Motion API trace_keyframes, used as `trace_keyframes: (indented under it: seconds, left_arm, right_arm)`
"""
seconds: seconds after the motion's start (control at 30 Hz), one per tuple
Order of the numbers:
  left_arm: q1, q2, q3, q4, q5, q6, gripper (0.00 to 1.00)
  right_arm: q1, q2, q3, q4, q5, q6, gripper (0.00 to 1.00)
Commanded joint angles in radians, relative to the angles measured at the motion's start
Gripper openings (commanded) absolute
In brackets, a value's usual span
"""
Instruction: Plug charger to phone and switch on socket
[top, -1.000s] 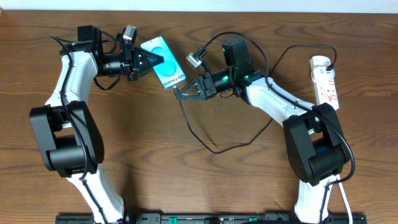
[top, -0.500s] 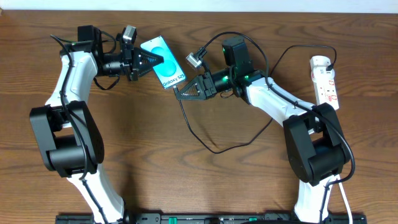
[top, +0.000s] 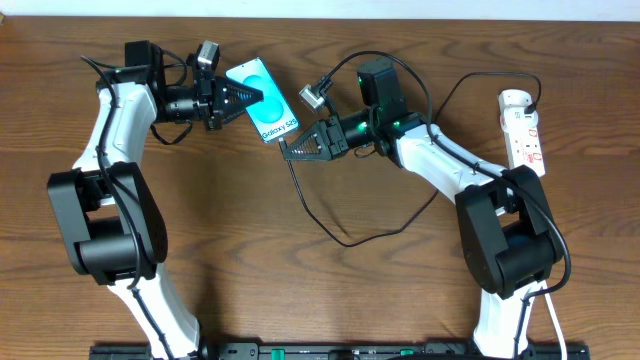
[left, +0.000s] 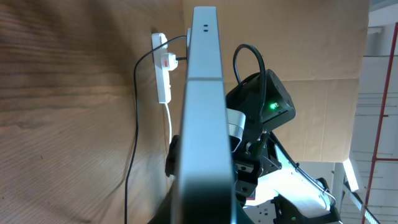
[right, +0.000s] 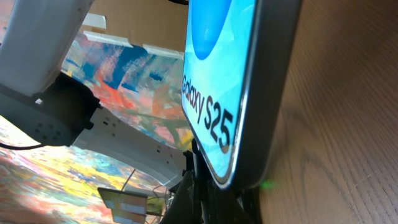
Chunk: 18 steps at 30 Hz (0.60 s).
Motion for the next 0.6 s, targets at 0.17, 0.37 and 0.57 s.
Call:
trace_keyframes:
  seconds: [0.17, 0.37, 0.57]
  left_arm:
    - [0.001, -0.005, 0.016, -0.002, 0.056, -0.001, 0.07]
    - [0.001, -0.005, 0.016, -0.003, 0.056, -0.001, 0.07]
    - [0.001, -0.005, 0.016, -0.003, 0.056, -0.001, 0.07]
  right_arm:
    - [-0.024, 0.001, 0.008, -0.003, -0.015, -0.023, 0.01]
    - [-0.028, 0.001, 0.008, -0.003, -0.015, -0.024, 0.01]
    - [-0.024, 0.001, 0.008, -0.003, -0.015, -0.024, 0.01]
